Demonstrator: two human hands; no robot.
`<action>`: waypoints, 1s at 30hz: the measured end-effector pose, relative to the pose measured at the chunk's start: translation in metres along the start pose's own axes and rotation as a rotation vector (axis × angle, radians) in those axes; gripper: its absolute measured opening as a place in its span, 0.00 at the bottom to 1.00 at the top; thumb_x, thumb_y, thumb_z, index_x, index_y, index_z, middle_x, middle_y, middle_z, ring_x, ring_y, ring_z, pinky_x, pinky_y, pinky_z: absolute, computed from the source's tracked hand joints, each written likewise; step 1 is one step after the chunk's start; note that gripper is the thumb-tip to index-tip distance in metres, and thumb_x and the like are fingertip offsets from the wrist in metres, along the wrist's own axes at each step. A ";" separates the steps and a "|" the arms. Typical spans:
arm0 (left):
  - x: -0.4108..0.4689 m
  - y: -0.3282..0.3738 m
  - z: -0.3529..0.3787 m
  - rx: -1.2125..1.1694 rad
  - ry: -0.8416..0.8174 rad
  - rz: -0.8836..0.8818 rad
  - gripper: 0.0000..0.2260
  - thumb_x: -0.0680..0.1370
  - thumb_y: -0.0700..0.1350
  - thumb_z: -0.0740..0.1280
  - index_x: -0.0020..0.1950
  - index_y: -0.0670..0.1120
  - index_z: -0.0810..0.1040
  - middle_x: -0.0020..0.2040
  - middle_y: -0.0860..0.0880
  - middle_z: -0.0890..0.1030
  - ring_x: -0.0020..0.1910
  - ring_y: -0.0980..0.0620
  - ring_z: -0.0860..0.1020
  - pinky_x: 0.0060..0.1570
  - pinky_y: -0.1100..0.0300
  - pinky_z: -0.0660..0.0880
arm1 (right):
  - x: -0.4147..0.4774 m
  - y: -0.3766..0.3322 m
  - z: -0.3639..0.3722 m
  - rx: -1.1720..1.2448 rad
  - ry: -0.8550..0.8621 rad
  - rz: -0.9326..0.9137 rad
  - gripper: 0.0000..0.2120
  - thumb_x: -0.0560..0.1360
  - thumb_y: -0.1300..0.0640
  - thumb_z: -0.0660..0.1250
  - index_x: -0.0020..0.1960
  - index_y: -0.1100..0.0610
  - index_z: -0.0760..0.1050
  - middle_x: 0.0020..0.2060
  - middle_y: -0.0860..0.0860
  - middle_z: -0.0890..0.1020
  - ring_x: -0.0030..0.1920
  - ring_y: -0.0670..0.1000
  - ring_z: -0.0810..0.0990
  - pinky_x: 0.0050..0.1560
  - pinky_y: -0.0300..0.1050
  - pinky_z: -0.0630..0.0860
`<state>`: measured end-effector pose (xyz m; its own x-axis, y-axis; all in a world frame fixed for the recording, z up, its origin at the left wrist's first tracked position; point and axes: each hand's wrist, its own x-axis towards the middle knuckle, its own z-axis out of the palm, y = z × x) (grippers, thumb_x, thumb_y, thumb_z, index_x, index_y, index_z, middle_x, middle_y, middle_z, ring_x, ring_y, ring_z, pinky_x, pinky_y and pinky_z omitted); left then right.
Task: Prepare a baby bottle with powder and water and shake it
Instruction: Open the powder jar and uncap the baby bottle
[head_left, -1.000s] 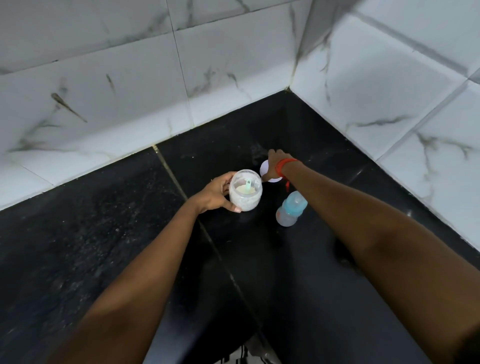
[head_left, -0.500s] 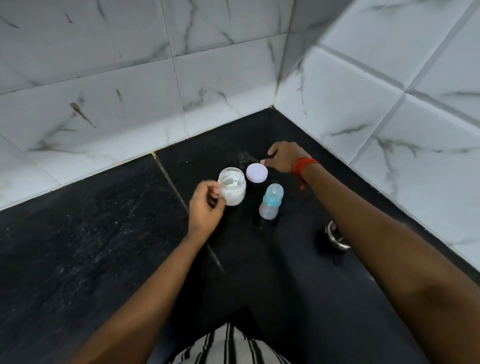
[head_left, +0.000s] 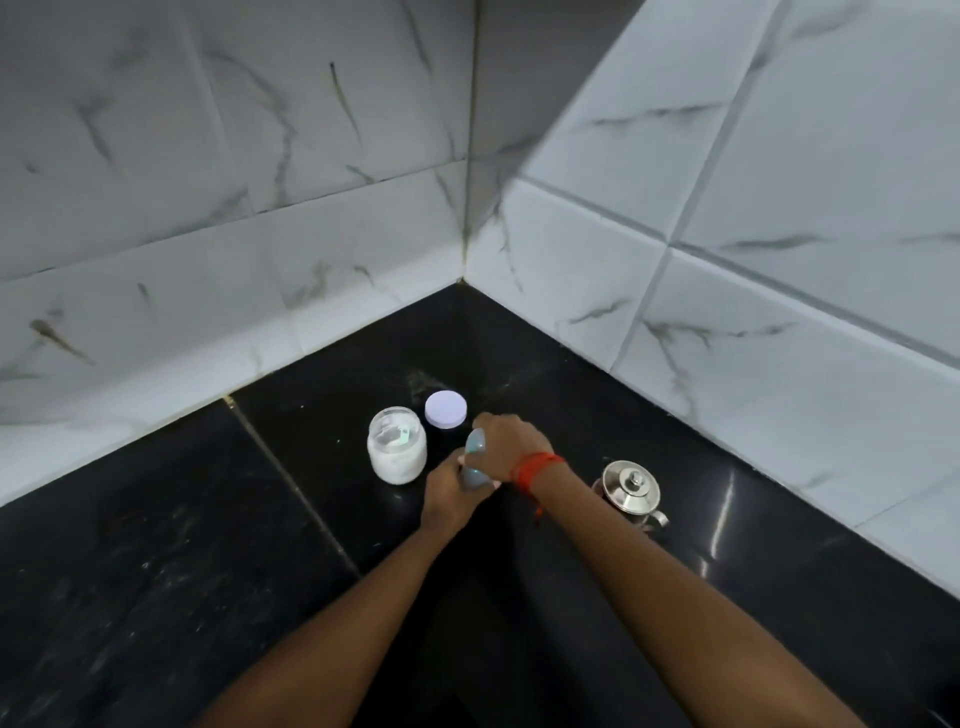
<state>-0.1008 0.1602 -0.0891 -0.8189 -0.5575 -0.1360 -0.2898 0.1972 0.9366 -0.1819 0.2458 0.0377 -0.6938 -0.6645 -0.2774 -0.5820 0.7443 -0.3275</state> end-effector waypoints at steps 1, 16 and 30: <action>0.000 -0.001 -0.001 -0.006 -0.011 0.010 0.23 0.63 0.55 0.79 0.57 0.53 0.82 0.50 0.53 0.87 0.50 0.55 0.85 0.56 0.49 0.82 | -0.001 0.001 0.001 0.017 -0.003 0.010 0.22 0.72 0.43 0.70 0.61 0.54 0.76 0.58 0.56 0.81 0.58 0.60 0.81 0.56 0.51 0.78; -0.023 0.002 -0.019 -0.006 -0.112 0.114 0.22 0.70 0.42 0.82 0.61 0.50 0.81 0.56 0.53 0.85 0.55 0.57 0.83 0.62 0.52 0.80 | -0.030 -0.002 -0.069 -0.135 0.286 -0.307 0.20 0.72 0.35 0.68 0.52 0.51 0.78 0.47 0.52 0.84 0.48 0.56 0.83 0.50 0.49 0.79; -0.014 0.020 -0.036 -0.041 -0.088 0.159 0.26 0.69 0.46 0.83 0.65 0.50 0.80 0.58 0.55 0.85 0.59 0.56 0.83 0.62 0.54 0.80 | 0.025 0.034 -0.059 0.045 0.235 0.030 0.21 0.74 0.54 0.72 0.64 0.57 0.72 0.60 0.60 0.78 0.59 0.61 0.79 0.55 0.50 0.75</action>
<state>-0.0773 0.1433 -0.0570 -0.8936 -0.4488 -0.0115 -0.1344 0.2429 0.9607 -0.2436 0.2587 0.0727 -0.7932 -0.6048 -0.0717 -0.5439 0.7564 -0.3633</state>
